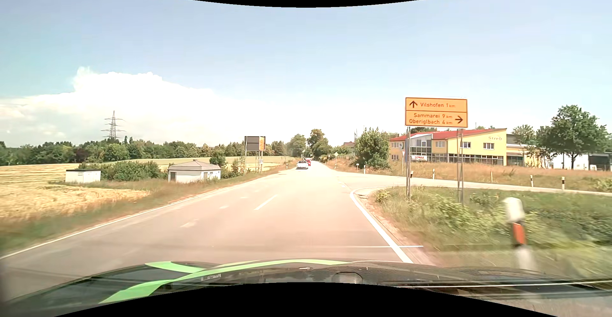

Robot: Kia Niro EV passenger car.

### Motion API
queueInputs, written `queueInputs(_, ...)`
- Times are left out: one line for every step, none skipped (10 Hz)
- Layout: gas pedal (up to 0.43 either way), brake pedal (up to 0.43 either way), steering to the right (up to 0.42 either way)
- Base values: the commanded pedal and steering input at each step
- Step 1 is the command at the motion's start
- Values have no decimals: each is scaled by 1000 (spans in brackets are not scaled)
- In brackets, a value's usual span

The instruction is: Follow the waypoints while adhering to traffic rules and regulations

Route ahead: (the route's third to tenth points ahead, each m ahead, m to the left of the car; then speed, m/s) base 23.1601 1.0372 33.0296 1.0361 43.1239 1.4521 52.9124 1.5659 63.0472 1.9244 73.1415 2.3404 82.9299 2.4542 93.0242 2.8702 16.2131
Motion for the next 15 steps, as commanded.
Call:
queueInputs(189, 0, -2)
queueInputs(189, 0, -2)
queueInputs(189, 0, -2)
queueInputs(169, 0, -2)
queueInputs(157, 0, -2)
queueInputs(157, 0, -2)
queueInputs(157, 0, -1)
queueInputs(169, 0, -2)
queueInputs(189, 0, -2)
queueInputs(189, 0, -2)
queueInputs(189, 0, -2)
queueInputs(189, 0, -2)
queueInputs(177, 0, -2)
queueInputs(177, 0, -2)
queueInputs(177, 0, -2)
